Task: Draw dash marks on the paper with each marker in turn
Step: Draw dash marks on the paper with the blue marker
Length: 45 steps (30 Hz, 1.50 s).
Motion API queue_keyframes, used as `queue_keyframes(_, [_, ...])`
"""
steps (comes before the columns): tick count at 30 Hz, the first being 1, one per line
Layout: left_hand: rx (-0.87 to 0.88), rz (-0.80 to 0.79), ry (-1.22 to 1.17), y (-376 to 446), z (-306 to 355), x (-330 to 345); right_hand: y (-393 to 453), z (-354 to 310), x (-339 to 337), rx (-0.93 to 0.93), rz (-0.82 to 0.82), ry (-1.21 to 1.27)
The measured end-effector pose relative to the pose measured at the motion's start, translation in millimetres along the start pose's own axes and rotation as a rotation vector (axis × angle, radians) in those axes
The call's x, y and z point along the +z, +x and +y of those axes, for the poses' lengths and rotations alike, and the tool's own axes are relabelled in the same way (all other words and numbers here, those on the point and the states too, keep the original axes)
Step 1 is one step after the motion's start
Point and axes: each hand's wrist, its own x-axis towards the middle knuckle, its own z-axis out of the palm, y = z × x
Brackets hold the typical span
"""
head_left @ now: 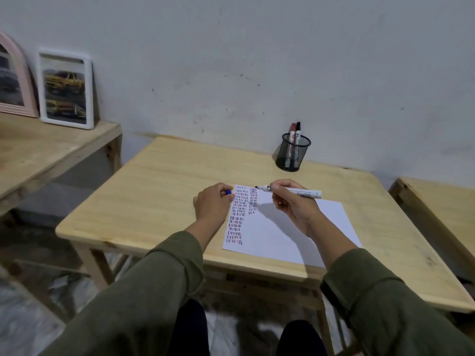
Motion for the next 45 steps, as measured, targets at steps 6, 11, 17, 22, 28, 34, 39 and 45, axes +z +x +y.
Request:
queue_keyframes(6, [0.027,-0.081,-0.010,0,-6,-3,-3,8,3,0.040,0.021,-0.026])
queue_keyframes(11, [0.047,-0.134,0.068,-7,-15,-9,-8,12,3,0.056,0.059,-0.069])
queue_keyframes(17, [0.130,-0.155,0.273,-24,-24,-10,-10,23,4,0.058,0.171,-0.107])
queue_keyframes(22, [0.136,-0.139,0.275,-27,-23,-11,-15,34,4,0.053,0.216,-0.203])
queue_keyframes(28, [0.142,-0.138,0.293,-28,-23,-12,-19,36,7,0.039,0.221,-0.270])
queue_keyframes(34, [0.149,-0.126,0.286,-29,-23,-12,-21,36,8,0.036,0.222,-0.289])
queue_keyframes(39, [0.141,-0.124,0.289,-28,-23,-11,-22,36,9,0.036,0.215,-0.310])
queue_keyframes(45, [0.141,-0.124,0.288,-28,-23,-11,-23,36,10,0.037,0.204,-0.339])
